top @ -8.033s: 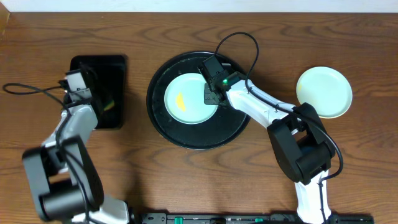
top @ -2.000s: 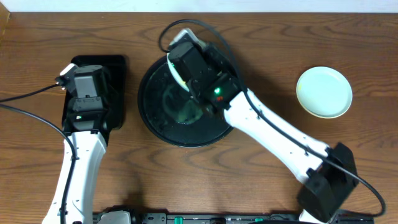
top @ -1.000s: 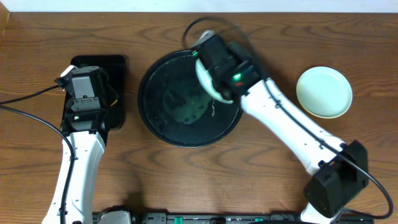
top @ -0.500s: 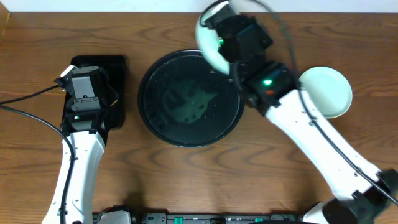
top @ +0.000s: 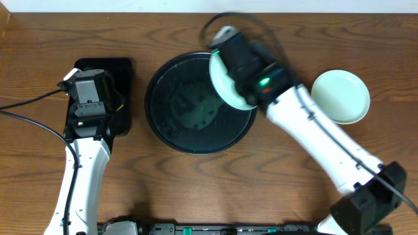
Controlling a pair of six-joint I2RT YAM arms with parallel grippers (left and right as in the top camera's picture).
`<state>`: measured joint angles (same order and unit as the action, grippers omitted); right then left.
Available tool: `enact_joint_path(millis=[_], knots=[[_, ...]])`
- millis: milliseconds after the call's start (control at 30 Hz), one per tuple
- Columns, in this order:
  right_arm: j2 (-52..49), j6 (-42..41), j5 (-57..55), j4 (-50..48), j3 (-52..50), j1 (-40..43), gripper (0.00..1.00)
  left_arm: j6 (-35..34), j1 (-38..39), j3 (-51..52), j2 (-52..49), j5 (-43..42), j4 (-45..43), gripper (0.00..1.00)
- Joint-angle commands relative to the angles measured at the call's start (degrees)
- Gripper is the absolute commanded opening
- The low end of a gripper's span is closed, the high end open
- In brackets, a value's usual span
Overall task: Clean dirty plates on tray and stack at the side
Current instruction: 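Lift the light blue plate with the right gripper toward the plate stack, then lower the plate onto the stack at right and open the right gripper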
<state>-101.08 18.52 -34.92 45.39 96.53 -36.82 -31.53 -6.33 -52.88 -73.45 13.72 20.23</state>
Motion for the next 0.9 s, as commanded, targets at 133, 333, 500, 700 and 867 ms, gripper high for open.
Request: enact_joint_path(millis=[133, 333, 500, 700, 867], knots=[[0.61, -14.21, 35.65, 8.79, 0.17, 24.00, 0.02, -0.50, -0.24, 0.15, 0.48, 0.15, -0.13, 0.07], [0.61, -14.19, 39.04, 14.99, -0.20, 38.75, 0.01, -0.48, -0.24, 0.15, 0.46, 0.17, -0.15, 0.08], [0.61, -20.57, 35.39, 13.94, -2.97, 47.39, 0.01, -0.48, -0.24, 0.15, 0.46, 0.17, -0.13, 0.07], [0.61, -32.26, 26.77, 9.01, -11.15, 53.70, 0.01, -0.48, -0.24, 0.15, 0.46, 0.17, -0.13, 0.07], [0.61, -35.89, 23.45, 4.26, -18.18, 57.09, 0.01, -0.48, -0.24, 0.15, 0.46, 0.17, -0.13, 0.07]])
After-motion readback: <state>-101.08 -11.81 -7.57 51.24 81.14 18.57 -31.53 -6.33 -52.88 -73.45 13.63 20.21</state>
